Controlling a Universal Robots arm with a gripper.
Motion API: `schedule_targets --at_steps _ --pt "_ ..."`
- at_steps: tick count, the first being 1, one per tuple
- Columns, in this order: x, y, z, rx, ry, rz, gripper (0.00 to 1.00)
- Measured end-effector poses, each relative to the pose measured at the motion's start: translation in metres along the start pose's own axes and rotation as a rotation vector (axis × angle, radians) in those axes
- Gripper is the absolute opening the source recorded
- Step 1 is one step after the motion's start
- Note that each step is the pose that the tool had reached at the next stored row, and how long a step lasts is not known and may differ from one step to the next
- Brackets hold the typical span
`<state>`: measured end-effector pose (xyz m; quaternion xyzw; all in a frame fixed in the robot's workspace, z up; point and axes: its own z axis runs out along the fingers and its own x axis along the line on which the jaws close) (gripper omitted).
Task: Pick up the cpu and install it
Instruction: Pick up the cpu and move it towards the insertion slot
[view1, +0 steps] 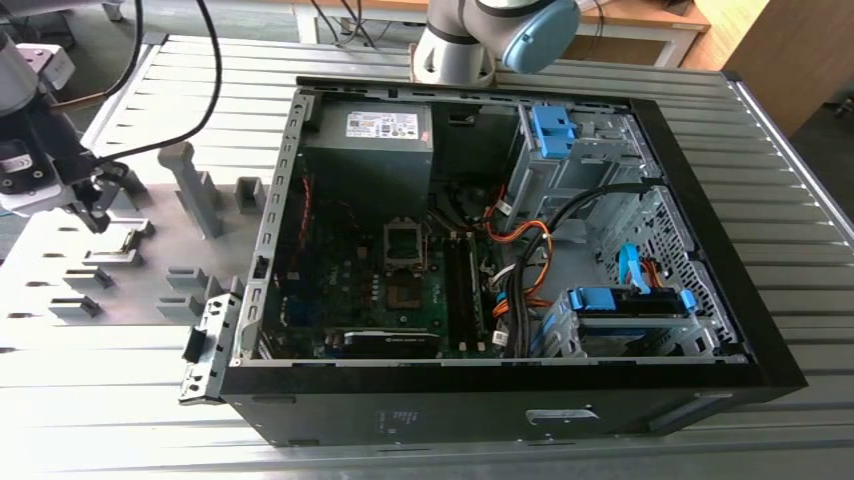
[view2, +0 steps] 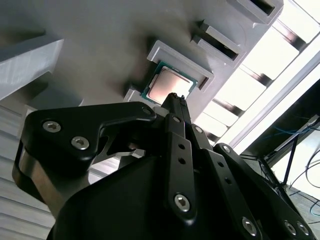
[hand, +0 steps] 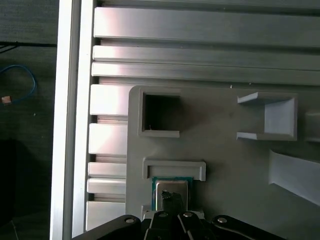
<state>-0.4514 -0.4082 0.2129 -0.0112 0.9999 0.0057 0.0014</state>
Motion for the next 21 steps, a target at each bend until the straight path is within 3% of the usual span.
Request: schedule_targets --at_steps 6,21 --pt "-0.0025 -0.0003 0.0022 0.0056 0.0071 -0.001 0.11" --pt "-0.0034 -0.0033 0.006 0.006 0.0073 -0.005 0.11"
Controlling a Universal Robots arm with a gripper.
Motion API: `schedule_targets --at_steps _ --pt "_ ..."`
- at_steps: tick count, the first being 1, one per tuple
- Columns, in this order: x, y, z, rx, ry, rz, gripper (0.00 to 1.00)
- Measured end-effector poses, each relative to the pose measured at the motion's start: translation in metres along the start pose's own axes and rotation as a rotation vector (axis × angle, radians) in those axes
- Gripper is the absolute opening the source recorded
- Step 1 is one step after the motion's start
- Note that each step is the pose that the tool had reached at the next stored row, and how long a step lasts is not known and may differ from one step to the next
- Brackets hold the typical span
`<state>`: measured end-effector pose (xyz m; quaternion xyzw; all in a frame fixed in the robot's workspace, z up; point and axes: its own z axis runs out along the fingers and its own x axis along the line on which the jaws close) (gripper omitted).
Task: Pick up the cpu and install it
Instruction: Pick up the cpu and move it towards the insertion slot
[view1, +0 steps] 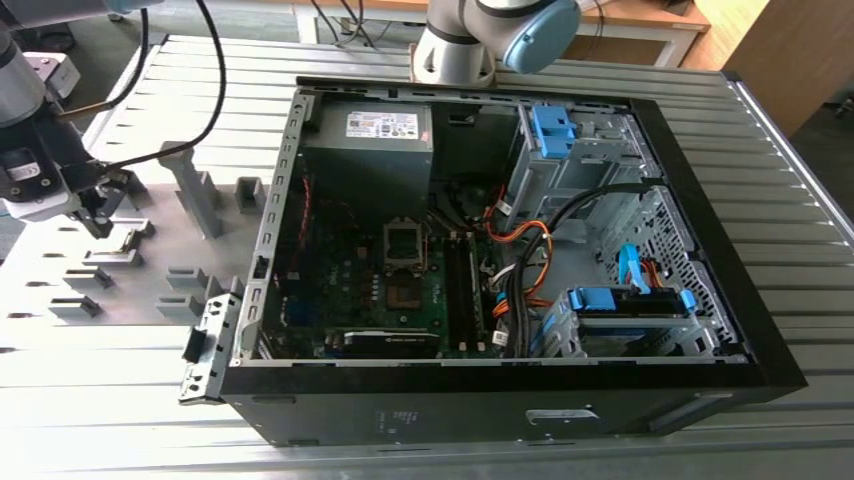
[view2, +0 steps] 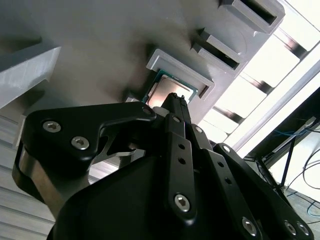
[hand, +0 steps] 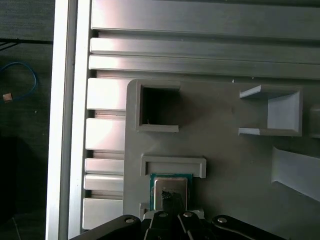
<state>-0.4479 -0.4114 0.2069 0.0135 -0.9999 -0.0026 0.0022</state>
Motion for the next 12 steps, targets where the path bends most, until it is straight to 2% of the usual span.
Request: schedule_targets --at_steps 4,12 --pt "-0.0029 0.0 0.0008 -0.0002 -0.0003 0.0 0.11" --pt "-0.0031 -0.0001 0.0007 -0.0001 -0.0001 0.0 0.11"
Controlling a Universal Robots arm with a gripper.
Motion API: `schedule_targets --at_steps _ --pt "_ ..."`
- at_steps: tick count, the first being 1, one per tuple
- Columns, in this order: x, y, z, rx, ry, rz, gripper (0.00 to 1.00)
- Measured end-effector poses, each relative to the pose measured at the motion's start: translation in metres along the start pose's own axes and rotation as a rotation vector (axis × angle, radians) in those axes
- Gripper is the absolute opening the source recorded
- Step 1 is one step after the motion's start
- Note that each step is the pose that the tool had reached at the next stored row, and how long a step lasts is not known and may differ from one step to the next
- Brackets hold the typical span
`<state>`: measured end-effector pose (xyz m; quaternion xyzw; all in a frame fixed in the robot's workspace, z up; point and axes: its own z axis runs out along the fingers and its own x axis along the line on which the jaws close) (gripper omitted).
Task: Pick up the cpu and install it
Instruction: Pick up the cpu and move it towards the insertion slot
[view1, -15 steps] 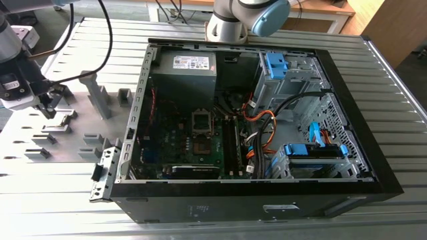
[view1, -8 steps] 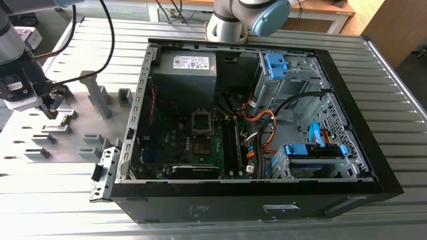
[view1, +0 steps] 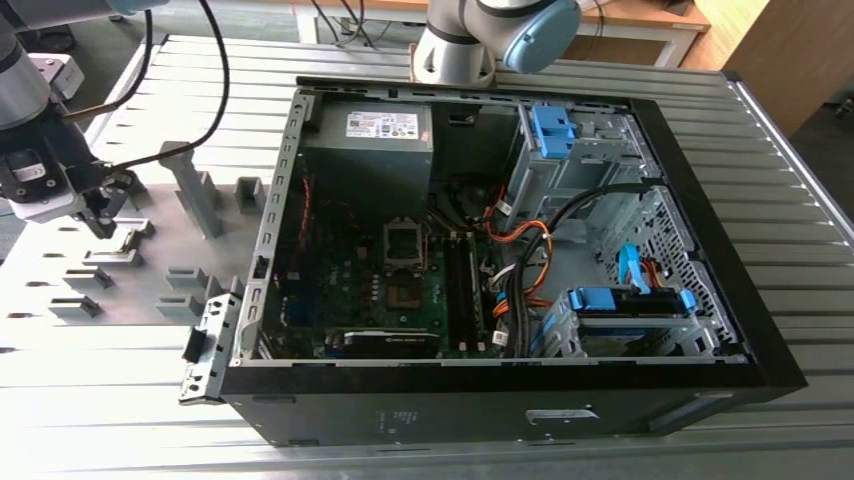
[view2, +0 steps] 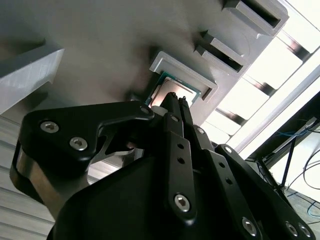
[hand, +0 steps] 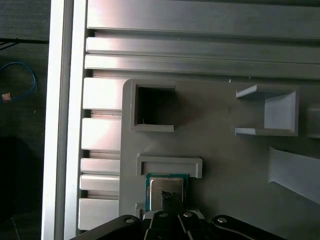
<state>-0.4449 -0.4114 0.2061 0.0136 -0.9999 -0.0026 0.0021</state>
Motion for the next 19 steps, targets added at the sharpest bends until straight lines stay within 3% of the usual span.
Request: schedule_targets --at_steps 11,19 --pt "-0.0002 0.0 0.0001 0.0 0.0001 0.0 0.53" --pt "-0.0003 -0.0001 0.0108 0.0004 -0.0001 0.0 0.53"
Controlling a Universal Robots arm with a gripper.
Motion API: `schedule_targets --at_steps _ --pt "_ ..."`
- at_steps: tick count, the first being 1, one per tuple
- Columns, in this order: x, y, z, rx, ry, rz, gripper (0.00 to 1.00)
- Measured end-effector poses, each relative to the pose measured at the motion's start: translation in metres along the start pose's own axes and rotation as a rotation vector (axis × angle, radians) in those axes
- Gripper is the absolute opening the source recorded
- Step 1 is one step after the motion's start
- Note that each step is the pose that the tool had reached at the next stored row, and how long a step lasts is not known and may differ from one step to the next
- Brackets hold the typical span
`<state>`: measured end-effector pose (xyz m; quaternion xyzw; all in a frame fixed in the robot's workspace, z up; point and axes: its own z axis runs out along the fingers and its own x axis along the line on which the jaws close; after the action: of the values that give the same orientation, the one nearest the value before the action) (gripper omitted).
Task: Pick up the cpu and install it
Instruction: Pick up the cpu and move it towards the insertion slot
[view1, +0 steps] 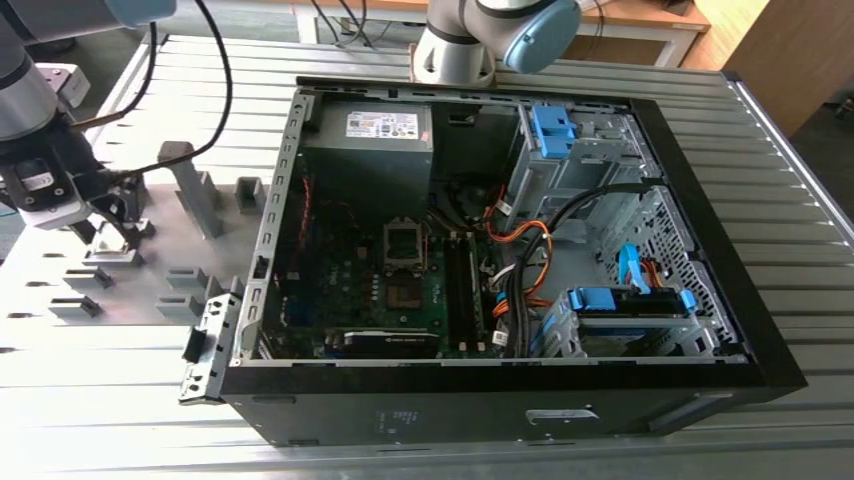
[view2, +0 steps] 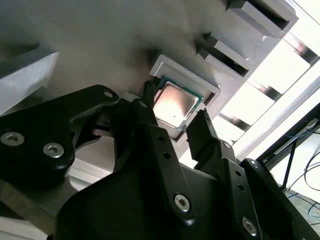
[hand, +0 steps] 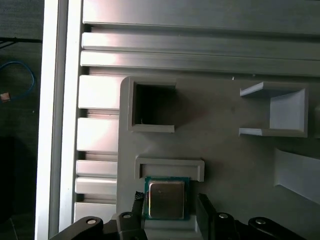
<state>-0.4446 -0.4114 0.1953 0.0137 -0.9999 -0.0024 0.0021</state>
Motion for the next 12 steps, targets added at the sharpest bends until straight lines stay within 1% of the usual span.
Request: schedule_targets --at_steps 2,6,12 --pt "0.0001 0.0 0.0002 0.0002 0.0003 0.0 0.53" --pt "0.0 0.0001 0.0044 0.0001 0.0 0.0 0.53" --pt "0.0 0.0011 0.007 0.0002 0.0002 0.0 0.53"
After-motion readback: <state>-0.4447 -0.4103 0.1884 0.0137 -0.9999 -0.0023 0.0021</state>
